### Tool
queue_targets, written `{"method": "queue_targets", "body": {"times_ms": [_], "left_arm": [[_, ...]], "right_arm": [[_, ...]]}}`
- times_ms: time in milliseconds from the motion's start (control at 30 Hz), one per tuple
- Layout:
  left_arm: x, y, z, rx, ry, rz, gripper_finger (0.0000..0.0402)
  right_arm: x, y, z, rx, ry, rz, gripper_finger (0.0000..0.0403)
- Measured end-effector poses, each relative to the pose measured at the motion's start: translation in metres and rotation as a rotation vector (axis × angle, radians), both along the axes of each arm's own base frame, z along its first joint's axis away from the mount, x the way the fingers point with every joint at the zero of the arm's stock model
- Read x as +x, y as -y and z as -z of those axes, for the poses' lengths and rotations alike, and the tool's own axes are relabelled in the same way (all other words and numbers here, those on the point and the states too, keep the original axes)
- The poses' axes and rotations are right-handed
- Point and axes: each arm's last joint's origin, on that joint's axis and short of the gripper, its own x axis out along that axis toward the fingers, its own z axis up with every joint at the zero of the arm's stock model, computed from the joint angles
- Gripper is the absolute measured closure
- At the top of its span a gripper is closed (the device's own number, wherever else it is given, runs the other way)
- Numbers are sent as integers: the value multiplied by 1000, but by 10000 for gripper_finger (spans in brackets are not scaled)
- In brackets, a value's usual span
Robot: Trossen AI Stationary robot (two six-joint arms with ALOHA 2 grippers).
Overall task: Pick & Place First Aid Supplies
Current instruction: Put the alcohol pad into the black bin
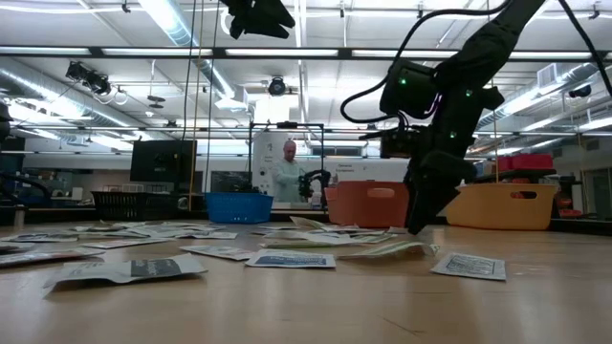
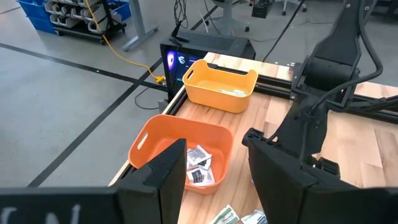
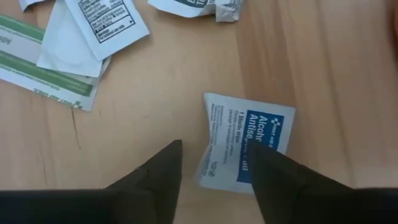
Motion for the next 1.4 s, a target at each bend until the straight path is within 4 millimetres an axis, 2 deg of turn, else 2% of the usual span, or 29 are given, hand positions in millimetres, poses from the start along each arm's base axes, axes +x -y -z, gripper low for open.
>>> {"method": "queue_targets", "body": {"times_ms": [267, 433, 733, 867, 1133, 1400], "left_arm": [[0, 0, 0, 0, 0, 0, 225], [0, 0, 0, 0, 0, 0, 225], [0, 0, -1, 3, 9, 0, 225], [1, 0, -4, 13, 42, 0, 225], [3, 1, -6, -5, 71, 73, 225], [1, 4, -6, -83, 87, 121, 225]], "right_arm": [[0, 0, 0, 9, 0, 31, 342], [1, 0, 0, 8, 6, 32, 394], [2, 1, -2, 10, 34, 37, 401], [1, 0, -10, 15, 69, 51, 401], [-5, -1, -42, 21, 192, 91, 402], [-20, -6, -88, 52, 384, 63, 403]]}}
